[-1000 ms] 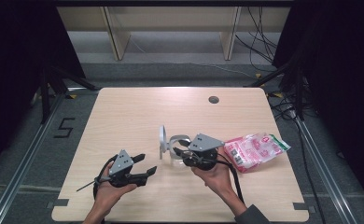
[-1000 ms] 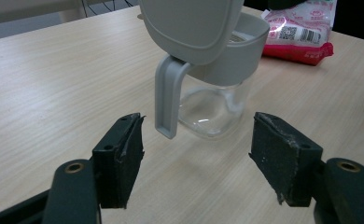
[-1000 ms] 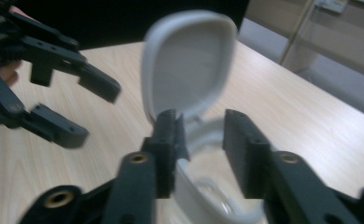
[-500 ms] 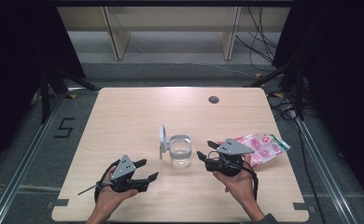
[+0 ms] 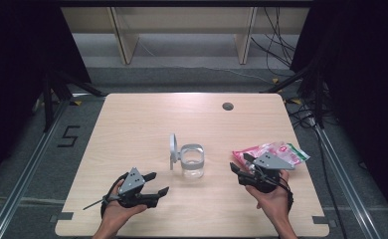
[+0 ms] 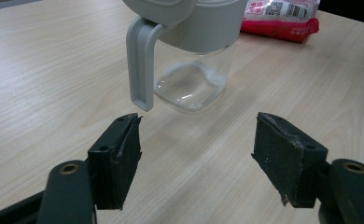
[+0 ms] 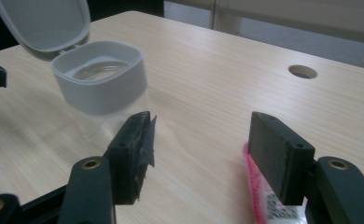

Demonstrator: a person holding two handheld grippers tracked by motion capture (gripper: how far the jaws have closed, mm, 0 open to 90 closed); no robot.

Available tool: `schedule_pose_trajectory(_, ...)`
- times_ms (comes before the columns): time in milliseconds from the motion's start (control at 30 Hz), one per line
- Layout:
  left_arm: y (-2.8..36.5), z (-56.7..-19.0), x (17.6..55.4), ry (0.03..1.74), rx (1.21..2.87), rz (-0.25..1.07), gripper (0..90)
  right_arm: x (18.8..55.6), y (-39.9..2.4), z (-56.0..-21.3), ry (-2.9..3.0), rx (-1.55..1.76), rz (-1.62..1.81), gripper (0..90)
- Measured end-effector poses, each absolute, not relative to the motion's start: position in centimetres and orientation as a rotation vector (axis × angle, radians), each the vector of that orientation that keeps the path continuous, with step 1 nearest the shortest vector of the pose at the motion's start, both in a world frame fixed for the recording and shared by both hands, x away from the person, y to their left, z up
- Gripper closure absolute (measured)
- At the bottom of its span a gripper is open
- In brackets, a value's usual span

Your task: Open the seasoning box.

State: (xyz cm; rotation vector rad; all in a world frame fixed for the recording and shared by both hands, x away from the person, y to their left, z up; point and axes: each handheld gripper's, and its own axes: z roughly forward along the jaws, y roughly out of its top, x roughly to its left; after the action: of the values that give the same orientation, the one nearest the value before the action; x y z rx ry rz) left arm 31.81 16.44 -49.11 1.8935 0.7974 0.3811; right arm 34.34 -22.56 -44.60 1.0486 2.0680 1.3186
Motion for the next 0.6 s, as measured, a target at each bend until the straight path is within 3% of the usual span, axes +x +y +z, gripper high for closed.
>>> schedule_pose_trajectory(600, 16.8, -49.3, 31.9, 0.812, 1.894, 0.382, 30.5, 32.9, -27.4, -45.3, 1.918, 1.220, 1.241, 38.7)
